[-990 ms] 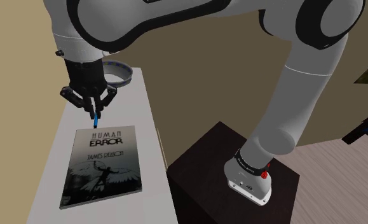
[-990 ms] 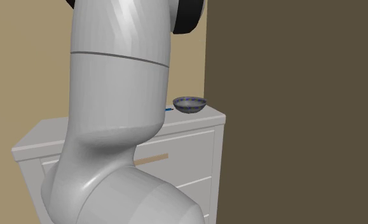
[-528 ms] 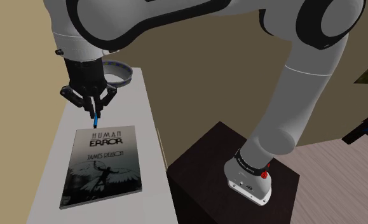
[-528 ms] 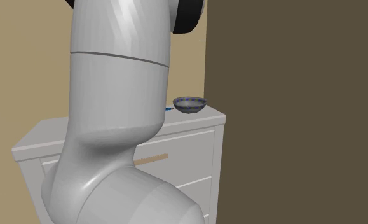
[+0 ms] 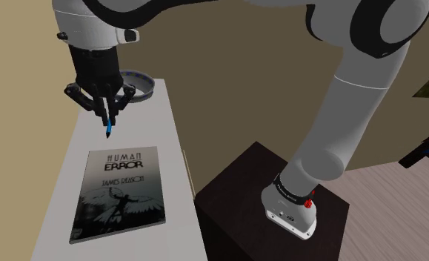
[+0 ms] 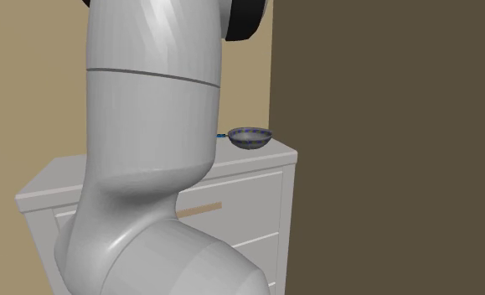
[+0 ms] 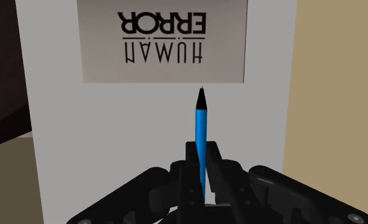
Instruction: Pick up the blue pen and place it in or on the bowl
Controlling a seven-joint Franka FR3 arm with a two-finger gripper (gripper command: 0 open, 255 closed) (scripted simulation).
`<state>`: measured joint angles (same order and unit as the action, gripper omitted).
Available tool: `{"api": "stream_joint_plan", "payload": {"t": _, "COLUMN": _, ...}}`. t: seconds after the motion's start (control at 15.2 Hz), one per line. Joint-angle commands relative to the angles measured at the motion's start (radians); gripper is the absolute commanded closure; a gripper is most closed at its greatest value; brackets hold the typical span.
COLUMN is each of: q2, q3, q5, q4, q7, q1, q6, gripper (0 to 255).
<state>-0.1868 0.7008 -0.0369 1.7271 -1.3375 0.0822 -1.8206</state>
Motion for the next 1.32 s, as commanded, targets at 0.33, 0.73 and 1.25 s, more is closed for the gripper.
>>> {"api": "stream_joint_plan", "payload": {"t": 0.33, "q2": 0.006, "q3": 0.004, "q5": 0.004, "q4": -0.089, "q7": -0.003, "q1": 0.003, "q6": 0.093, "gripper": 255}}
{"api": "stream_joint_plan", "payload": {"t": 0.73, "q2": 0.0, "q3": 0.006, "q5": 0.001, "q4": -0.176, "q7": -0.009, "q1": 0.01, "q6": 0.176, "gripper": 255}}
{"api": "stream_joint_plan", "payload": {"t": 1.25, "q2": -0.04, "q3": -0.033, "q5": -0.023, "q4": -0.279, "q7": 0.083, "q1": -0.039, "q6": 0.25, "gripper": 255}}
